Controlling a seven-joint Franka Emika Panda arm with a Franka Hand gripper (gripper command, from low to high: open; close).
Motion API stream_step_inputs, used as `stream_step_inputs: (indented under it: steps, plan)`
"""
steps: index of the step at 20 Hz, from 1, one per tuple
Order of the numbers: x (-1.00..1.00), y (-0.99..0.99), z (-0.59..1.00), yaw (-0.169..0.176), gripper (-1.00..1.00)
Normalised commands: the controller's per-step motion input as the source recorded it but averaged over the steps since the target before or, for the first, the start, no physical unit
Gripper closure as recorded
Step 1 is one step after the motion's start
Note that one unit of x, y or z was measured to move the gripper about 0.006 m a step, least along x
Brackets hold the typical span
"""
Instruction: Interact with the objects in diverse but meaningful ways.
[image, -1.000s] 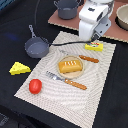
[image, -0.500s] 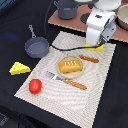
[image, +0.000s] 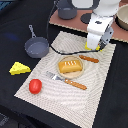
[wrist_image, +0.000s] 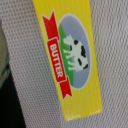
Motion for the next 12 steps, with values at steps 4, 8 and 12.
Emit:
stream_step_inputs:
  steps: [4, 8, 12]
  plan:
    - [0.32, 0.04, -0.20, 0.004, -1.00]
    - [0.26, 0.20, -0.09, 0.016, -1.00]
    - [0.29, 0.20, -0.05, 0.022, -1.00]
